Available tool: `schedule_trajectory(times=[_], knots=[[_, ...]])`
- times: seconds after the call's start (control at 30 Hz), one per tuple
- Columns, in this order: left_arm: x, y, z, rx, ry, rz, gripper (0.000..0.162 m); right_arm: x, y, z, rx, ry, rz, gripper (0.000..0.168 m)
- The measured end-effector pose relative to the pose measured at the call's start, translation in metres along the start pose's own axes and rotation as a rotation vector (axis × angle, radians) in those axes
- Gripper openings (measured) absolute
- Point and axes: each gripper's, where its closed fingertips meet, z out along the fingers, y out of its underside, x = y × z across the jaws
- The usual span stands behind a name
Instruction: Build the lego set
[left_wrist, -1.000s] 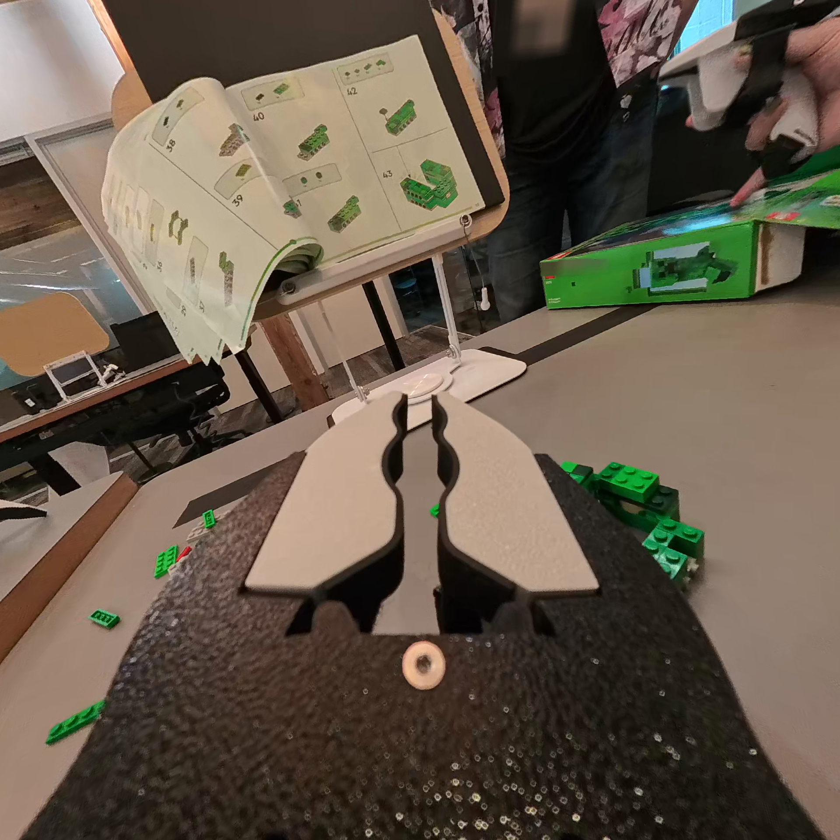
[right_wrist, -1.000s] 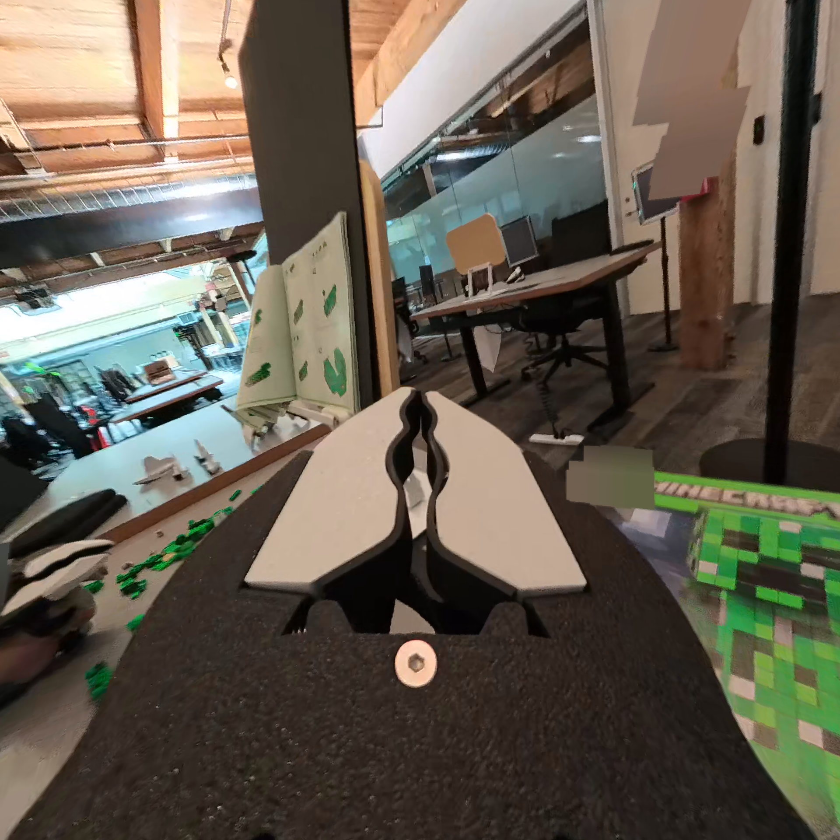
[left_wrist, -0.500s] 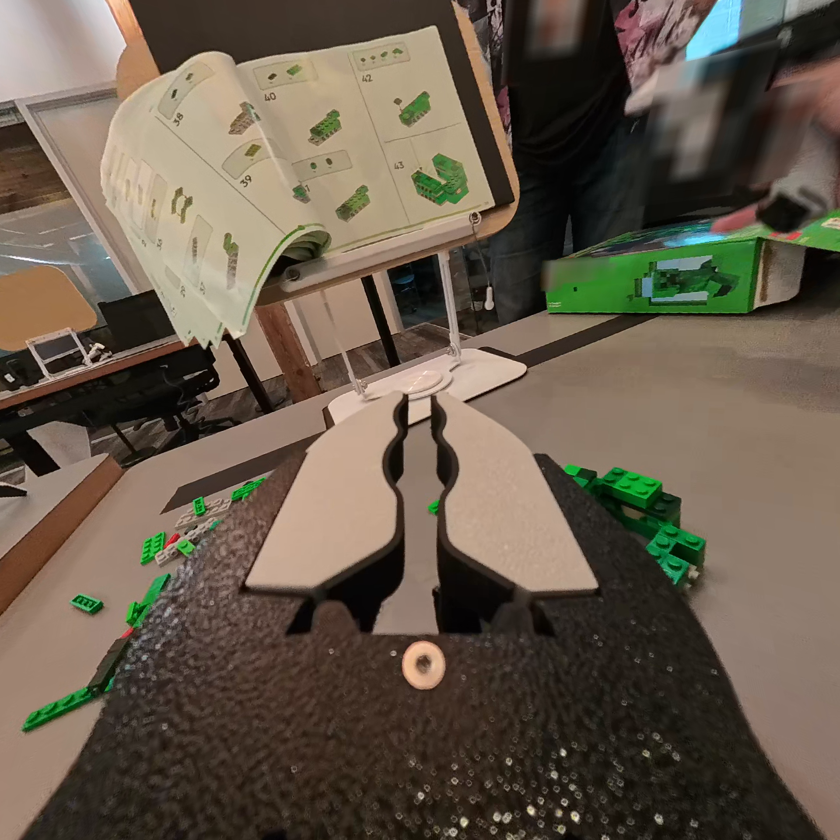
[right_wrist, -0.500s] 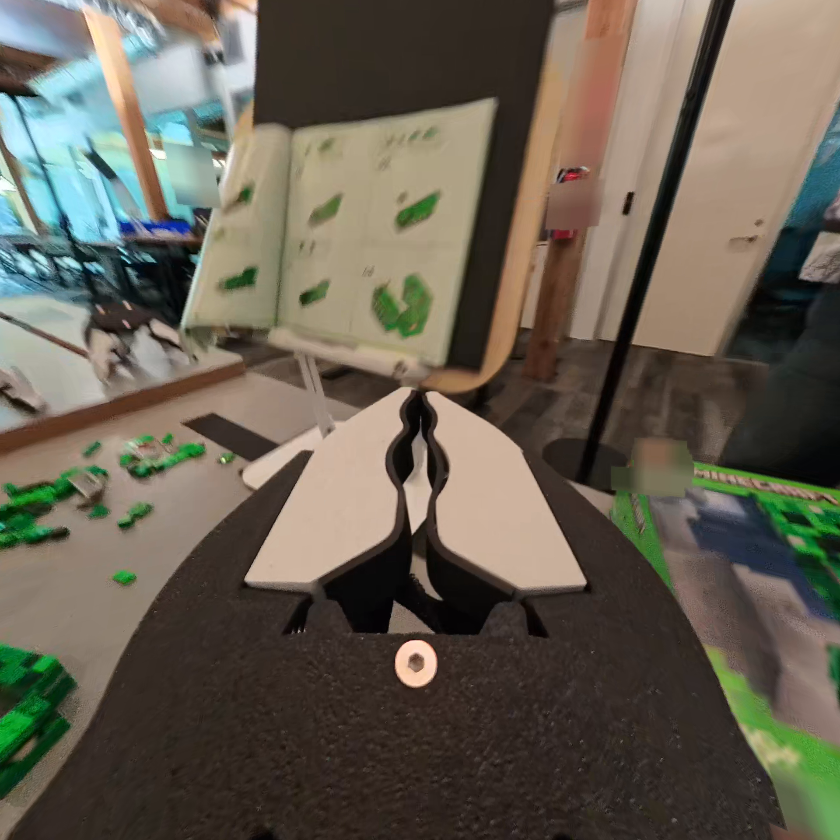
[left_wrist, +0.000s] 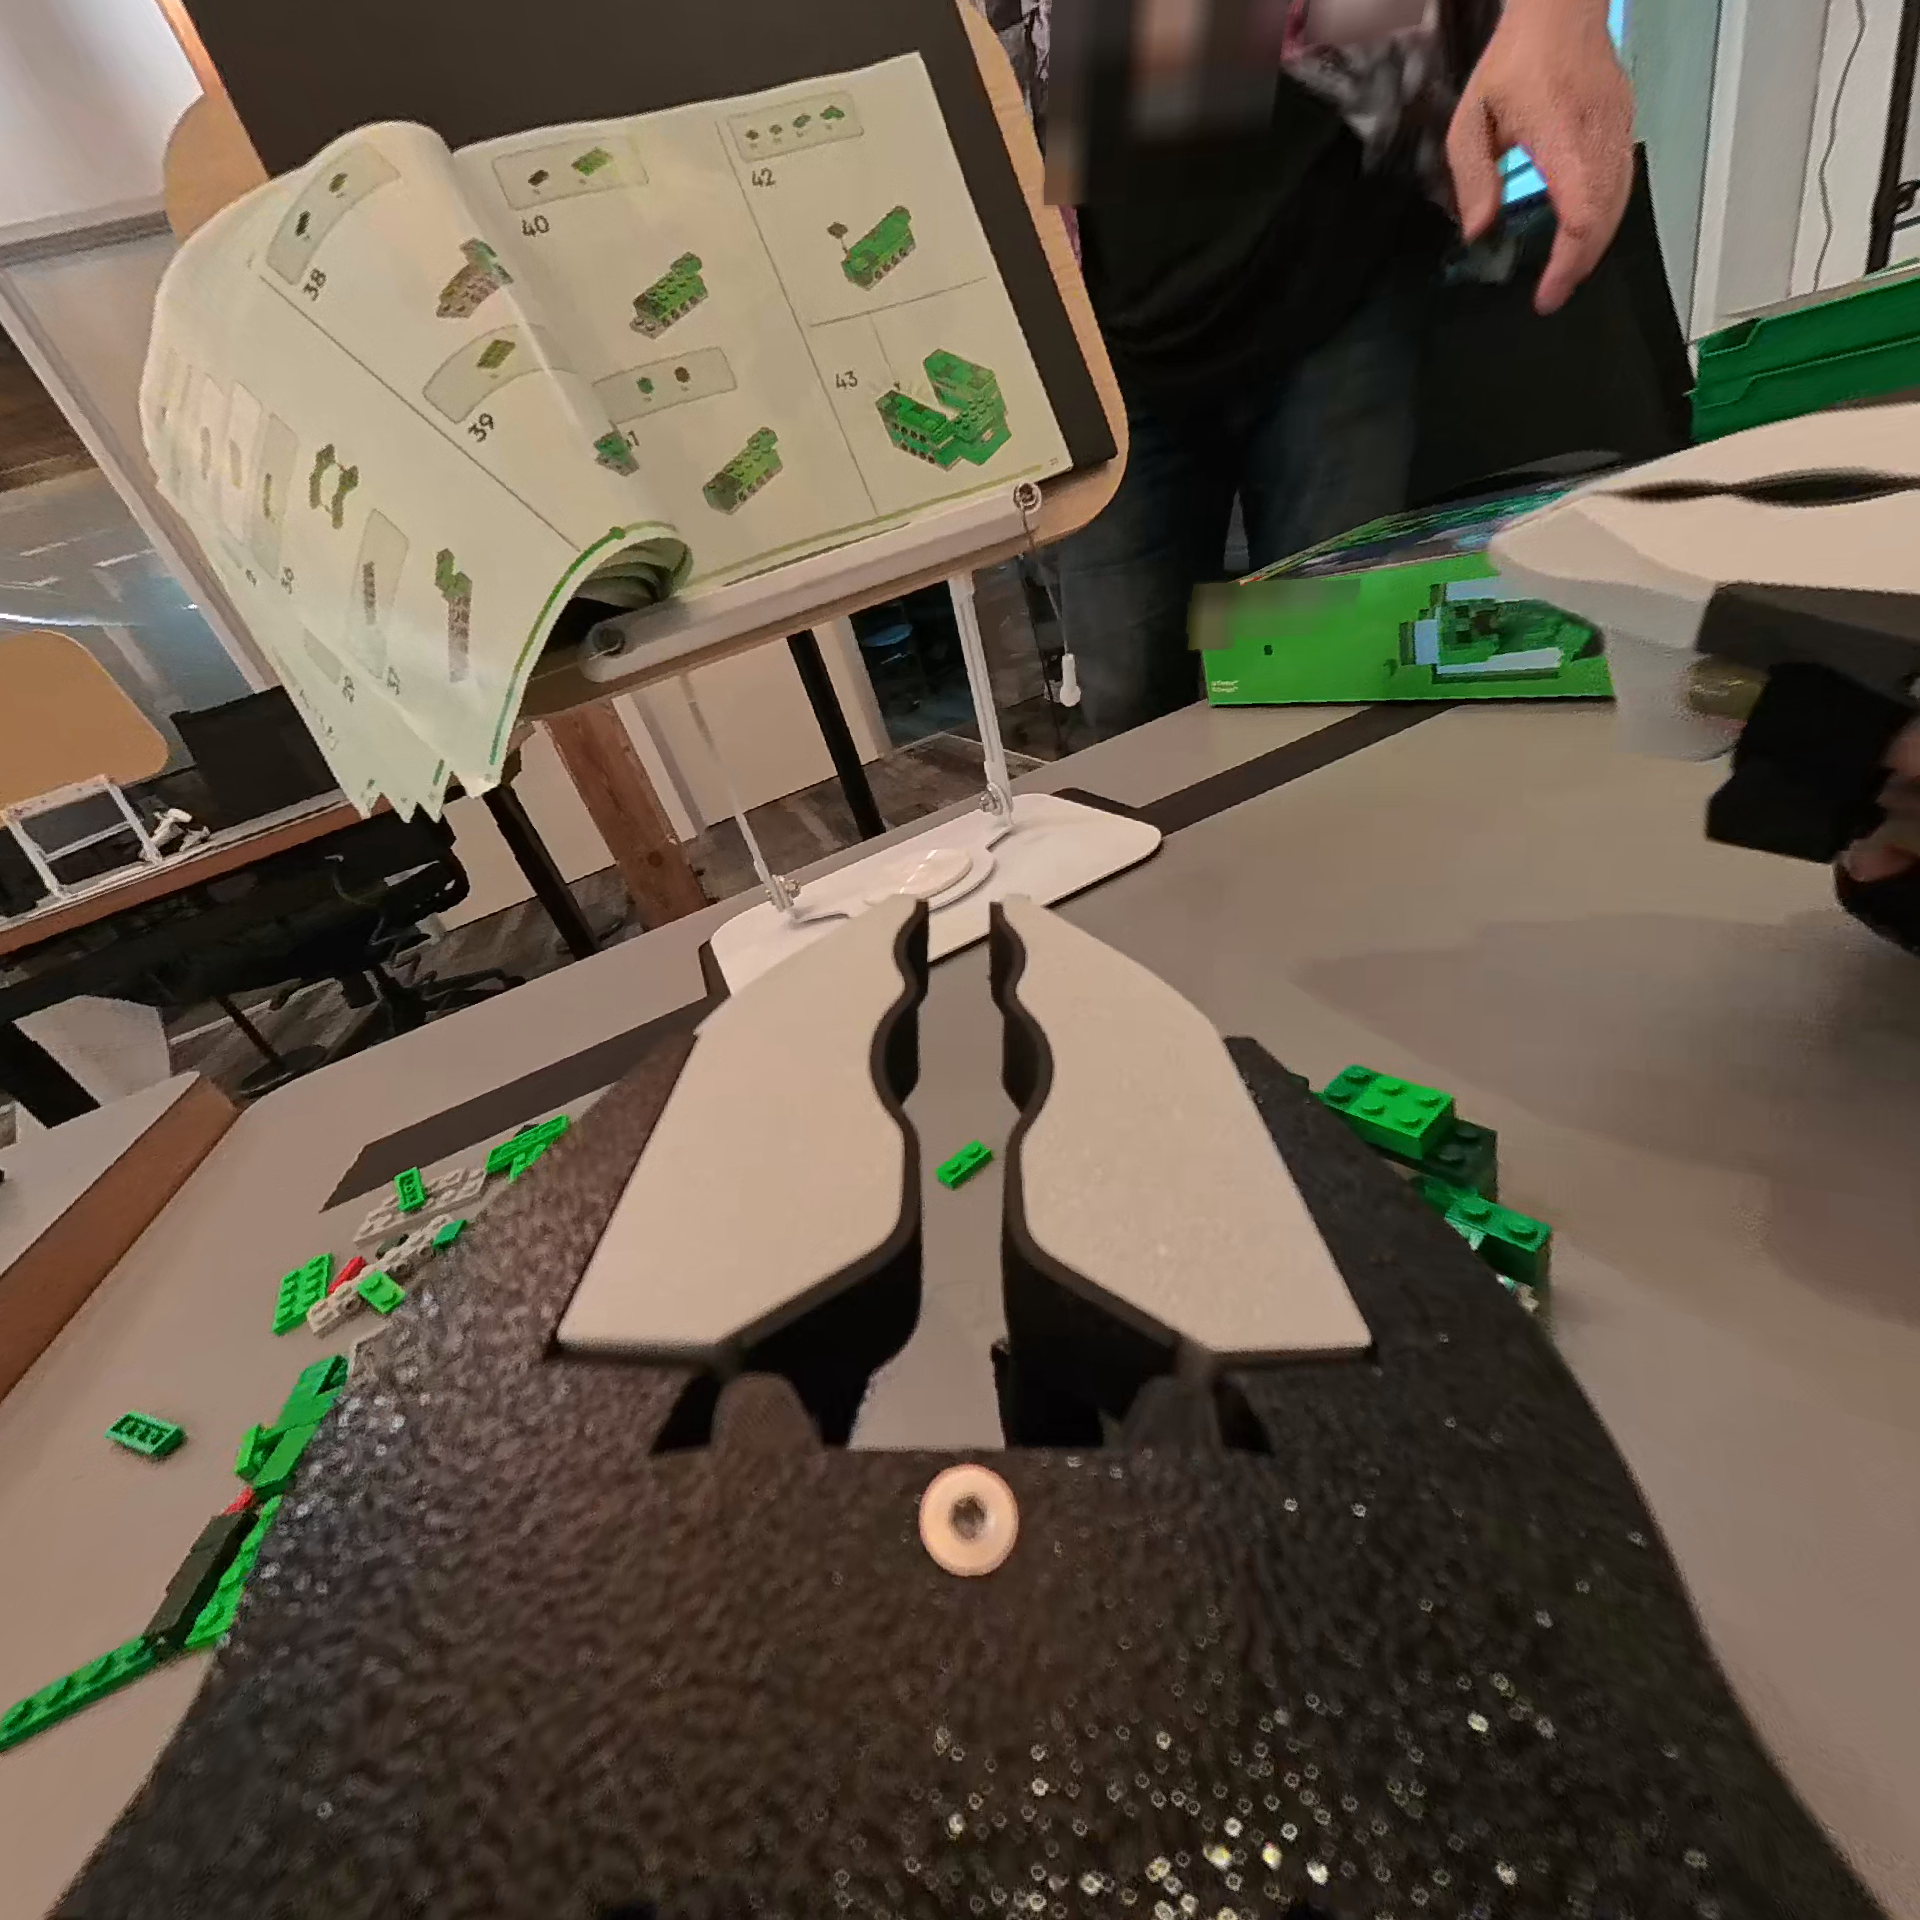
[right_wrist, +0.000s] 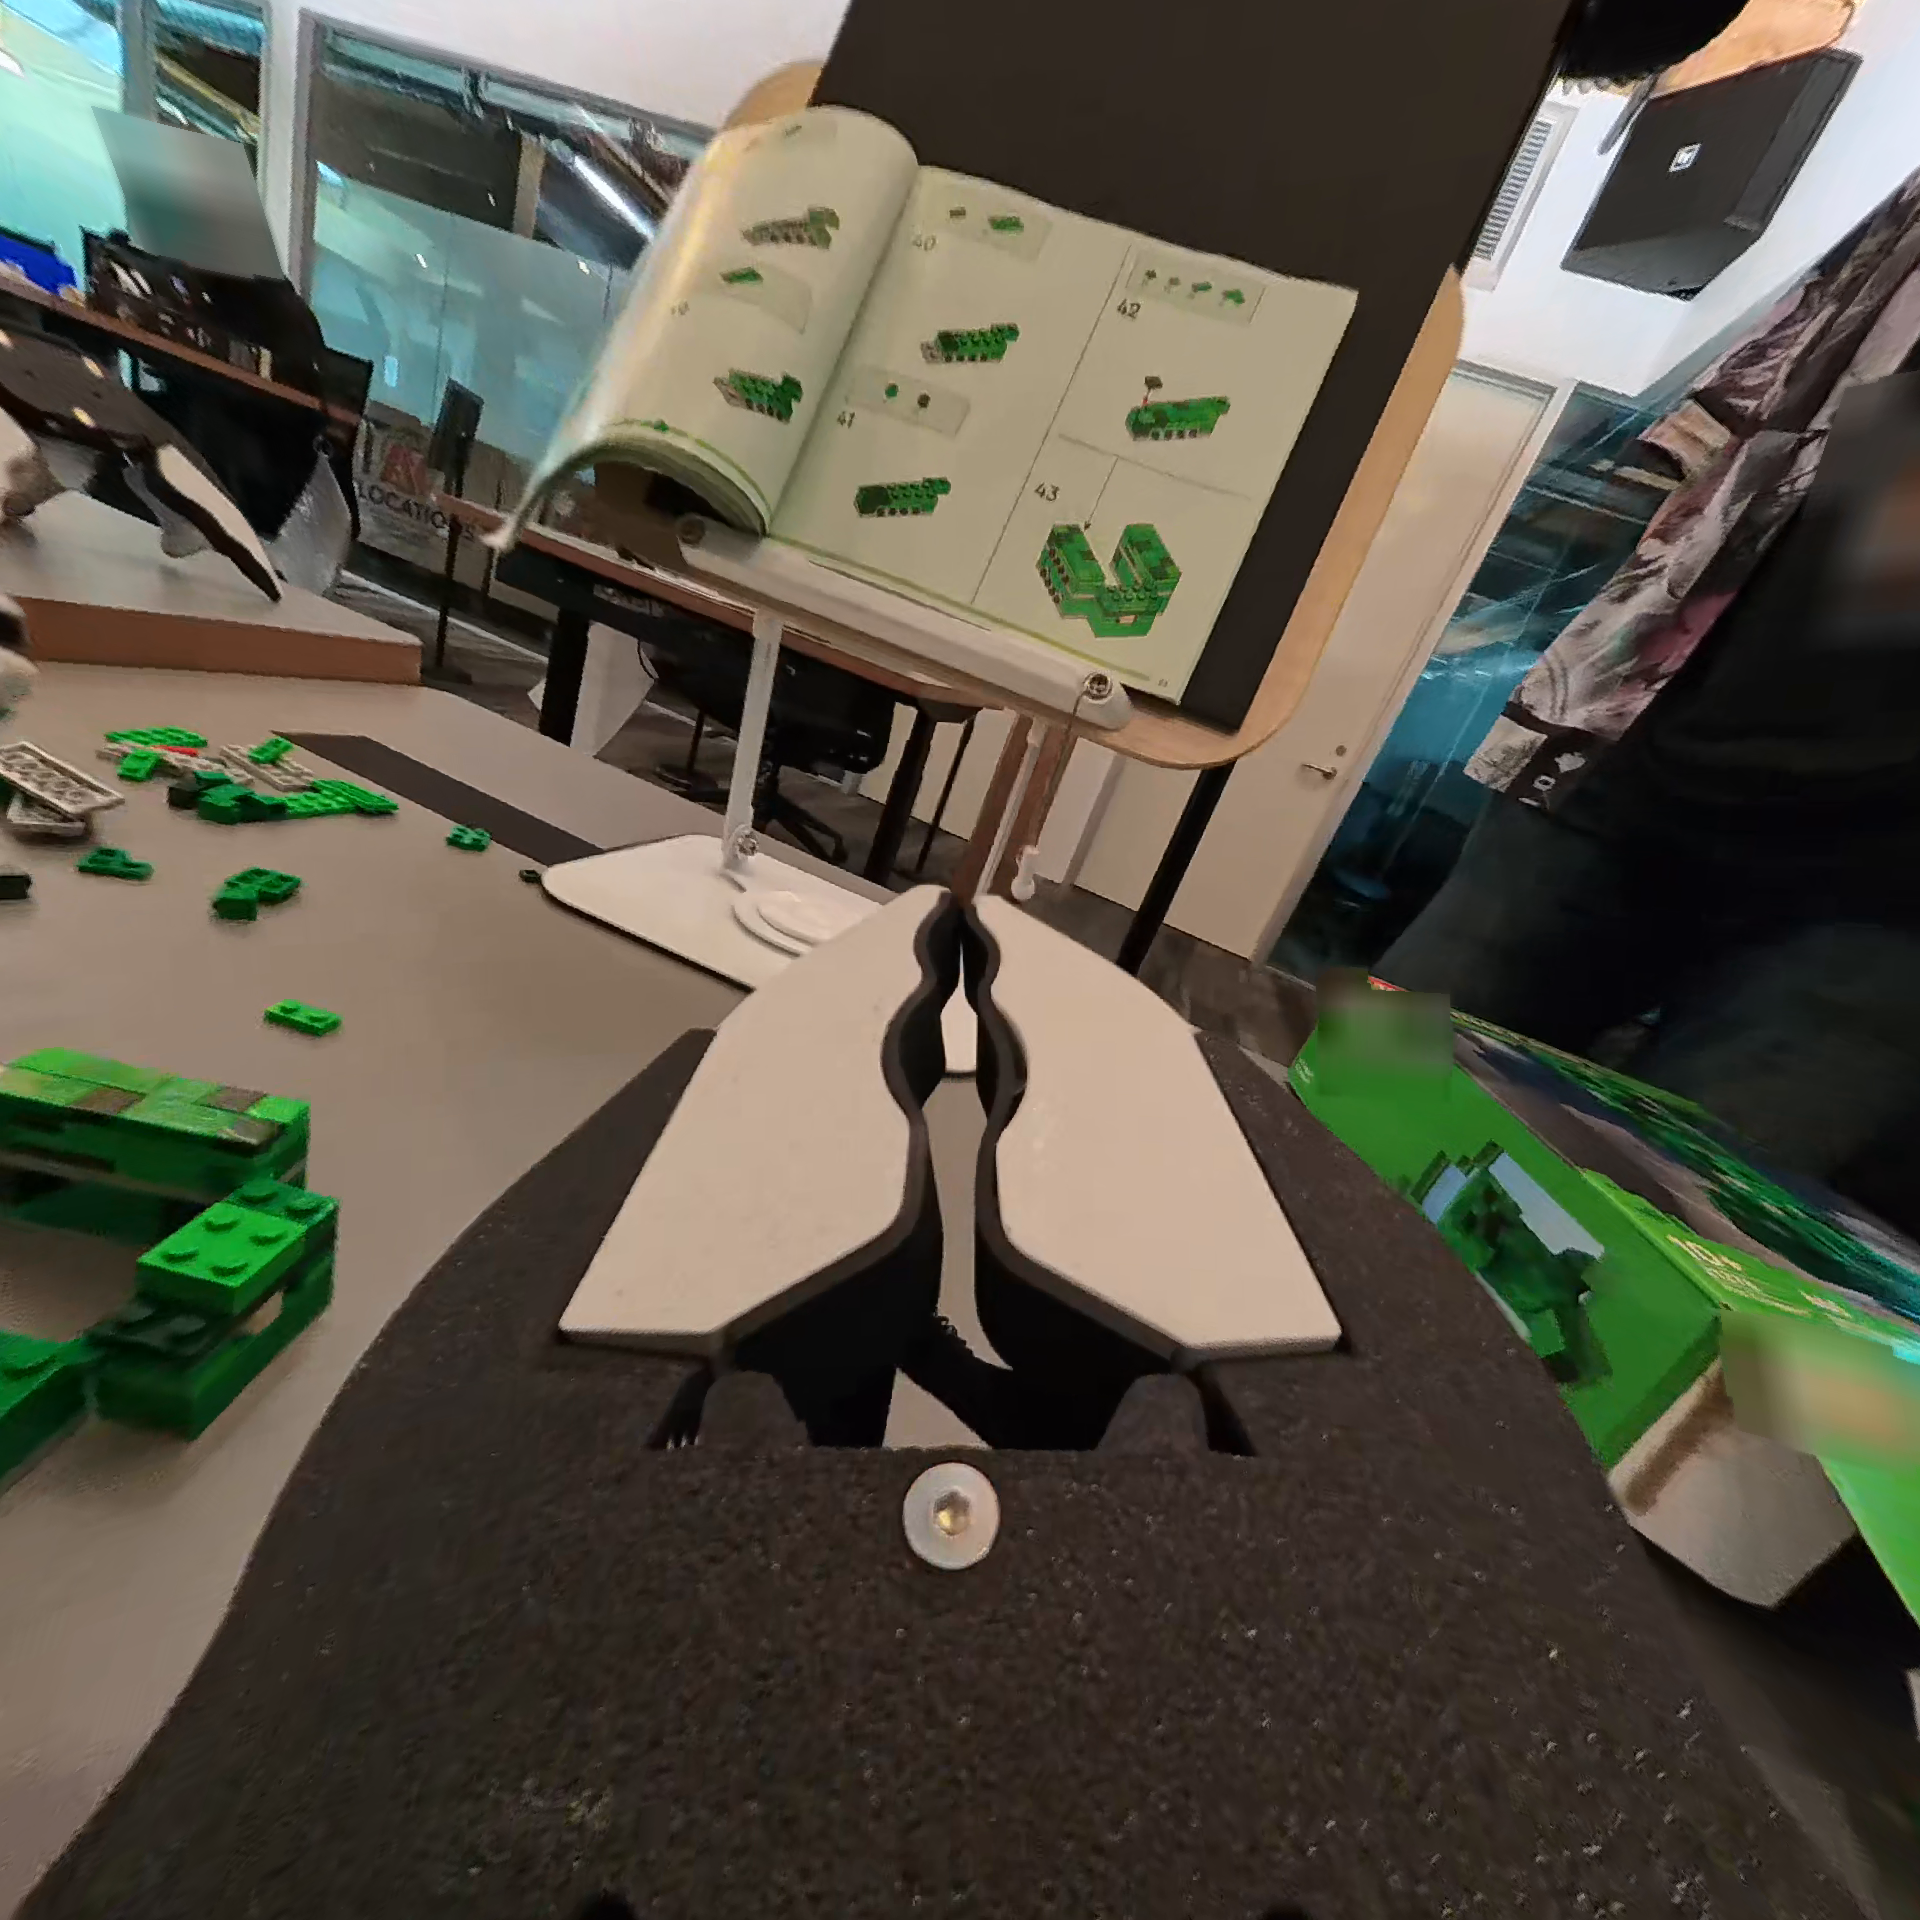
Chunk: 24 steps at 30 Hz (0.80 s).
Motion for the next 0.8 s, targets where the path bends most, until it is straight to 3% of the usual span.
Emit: schedule_trajectory(times=[0.33,0.8], knots=[[-0.005,0.001,0.000,-0.002,-0.011,-0.048,0.013,-0.020,-0.005,0.005,0.035,-0.137,0.007,0.000],[-0.002,0.000,-0.002,0.007,-0.009,-0.046,0.014,-0.033,-0.010,0.006,0.043,-0.203,0.010,0.000]])
